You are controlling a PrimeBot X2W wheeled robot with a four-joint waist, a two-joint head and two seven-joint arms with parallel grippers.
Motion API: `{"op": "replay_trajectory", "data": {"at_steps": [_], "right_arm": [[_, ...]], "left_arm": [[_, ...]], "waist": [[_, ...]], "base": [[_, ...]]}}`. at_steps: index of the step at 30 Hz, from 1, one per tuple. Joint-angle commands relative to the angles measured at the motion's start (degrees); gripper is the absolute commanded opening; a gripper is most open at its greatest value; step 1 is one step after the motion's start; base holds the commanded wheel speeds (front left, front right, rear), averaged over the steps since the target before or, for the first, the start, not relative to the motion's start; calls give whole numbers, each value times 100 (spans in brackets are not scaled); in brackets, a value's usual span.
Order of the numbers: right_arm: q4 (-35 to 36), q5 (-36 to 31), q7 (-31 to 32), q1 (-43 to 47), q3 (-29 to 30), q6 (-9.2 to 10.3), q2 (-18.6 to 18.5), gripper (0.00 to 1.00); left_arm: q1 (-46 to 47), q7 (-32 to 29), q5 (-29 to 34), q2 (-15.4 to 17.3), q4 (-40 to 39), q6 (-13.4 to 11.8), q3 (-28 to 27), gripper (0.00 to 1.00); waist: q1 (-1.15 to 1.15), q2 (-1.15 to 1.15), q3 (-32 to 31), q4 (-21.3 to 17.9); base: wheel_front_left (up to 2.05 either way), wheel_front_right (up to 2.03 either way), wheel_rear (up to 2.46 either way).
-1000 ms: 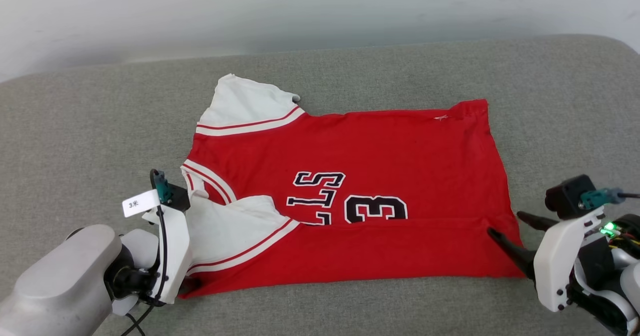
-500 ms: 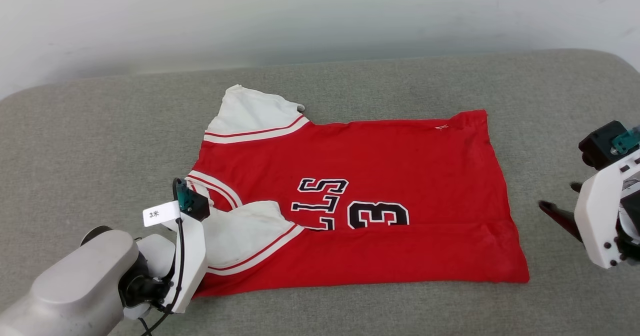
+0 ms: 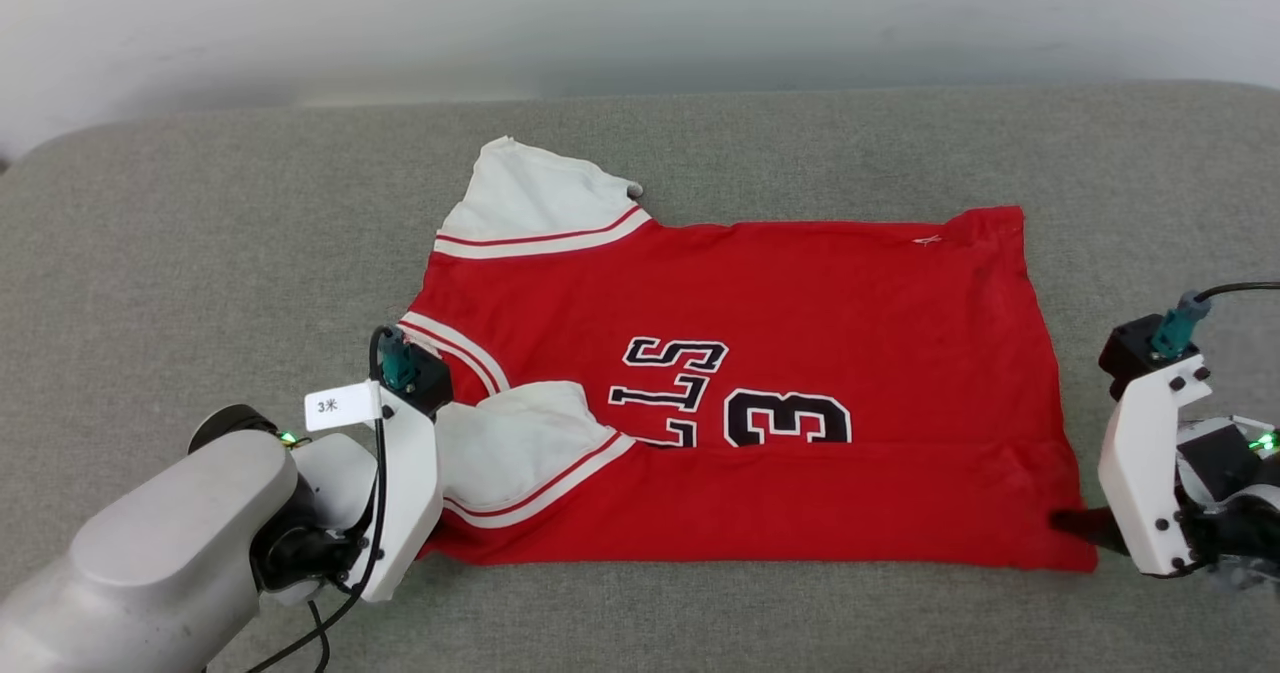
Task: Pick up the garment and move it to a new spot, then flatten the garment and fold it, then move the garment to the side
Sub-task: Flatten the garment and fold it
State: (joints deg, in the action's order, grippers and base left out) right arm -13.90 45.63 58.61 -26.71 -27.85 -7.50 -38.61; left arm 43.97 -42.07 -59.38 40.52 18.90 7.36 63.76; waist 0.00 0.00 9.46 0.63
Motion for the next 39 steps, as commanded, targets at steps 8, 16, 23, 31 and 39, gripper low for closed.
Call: {"op": "replay_trajectory", "data": {"at_steps": [8,16,23,31,39], "right_arm": [[-789,-203,-465,321,-182,1,650,100],[-895,-79,-871,237,-469,-6,601,0],[-546,146,-1258,80,-579,3,152,0],[-41,422,-1401,484,-779,3,-413,0],[10,457,-1421,977,-783,3,-565,0]], "left_arm": [[175,104,-32,21,-67,4,101,0],[-36,259,-188,108,-29,5,154,0],[-313,482,-329,354,-232,5,182,0],[-851,614,-460,754,-789,-84,300,0],[-1274,737,-544,834,-1060,-335,390,0]], "waist": [[0,0,233,114],[0,0,126,26],[0,0,-278,-18],[0,0,-586,-15],[0,0,-535,-12]], "base": [[0,0,0],[0,0,0],[0,0,0],[0,0,0],[0,0,0]]}}
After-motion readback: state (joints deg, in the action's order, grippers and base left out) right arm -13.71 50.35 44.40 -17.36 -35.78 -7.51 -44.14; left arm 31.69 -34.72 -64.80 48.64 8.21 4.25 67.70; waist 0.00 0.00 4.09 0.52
